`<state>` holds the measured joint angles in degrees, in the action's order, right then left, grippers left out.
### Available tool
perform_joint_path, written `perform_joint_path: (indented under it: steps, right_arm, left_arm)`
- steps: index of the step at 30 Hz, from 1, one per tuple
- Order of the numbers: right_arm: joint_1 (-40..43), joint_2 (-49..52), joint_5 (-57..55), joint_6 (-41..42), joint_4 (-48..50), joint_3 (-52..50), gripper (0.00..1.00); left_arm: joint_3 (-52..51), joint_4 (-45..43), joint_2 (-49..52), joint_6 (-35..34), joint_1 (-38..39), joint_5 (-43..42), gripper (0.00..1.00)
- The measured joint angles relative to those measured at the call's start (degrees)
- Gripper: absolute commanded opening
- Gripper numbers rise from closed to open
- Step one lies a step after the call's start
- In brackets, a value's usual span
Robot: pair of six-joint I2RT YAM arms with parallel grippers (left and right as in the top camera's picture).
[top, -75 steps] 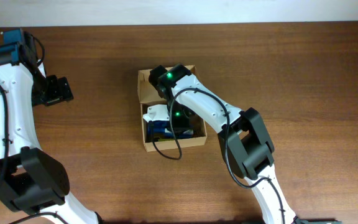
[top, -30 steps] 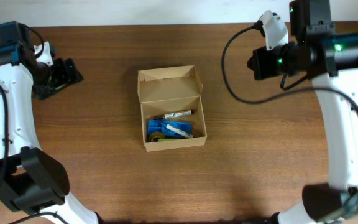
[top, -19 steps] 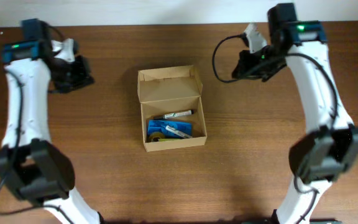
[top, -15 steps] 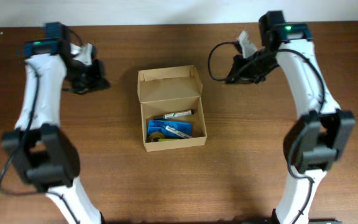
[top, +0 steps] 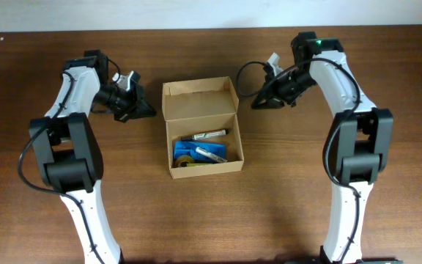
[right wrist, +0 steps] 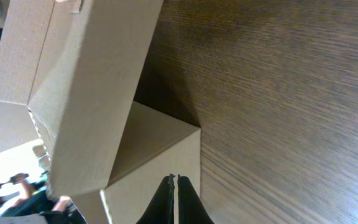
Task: Pack container
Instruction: 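Move both grippers to the box lid's far edge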
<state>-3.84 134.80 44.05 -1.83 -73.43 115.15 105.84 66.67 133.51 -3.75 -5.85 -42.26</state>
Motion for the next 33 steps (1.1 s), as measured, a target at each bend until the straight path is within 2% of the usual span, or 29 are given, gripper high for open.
perform_joint_path:
  steps: [9,16,26,33]
  right_arm:
    - [0.0,6.3,6.4,0.1,1.2,0.0,0.04]
    - [-0.1,7.1,10.8,0.3,7.6,0.0,0.04]
    - [-2.6,8.4,15.1,7.5,21.5,-0.1,0.04]
    - [-4.4,8.9,17.6,11.8,28.7,-0.1,0.04]
  left_arm:
    - [0.0,-1.7,4.9,0.1,0.0,-3.7,0.01]
    - [0.0,-9.1,7.6,-1.9,0.1,-8.4,0.02]
    - [0.0,-26.1,7.6,-12.2,1.9,-17.7,0.01]
    - [0.0,-31.8,7.6,-17.9,1.8,-22.0,0.02]
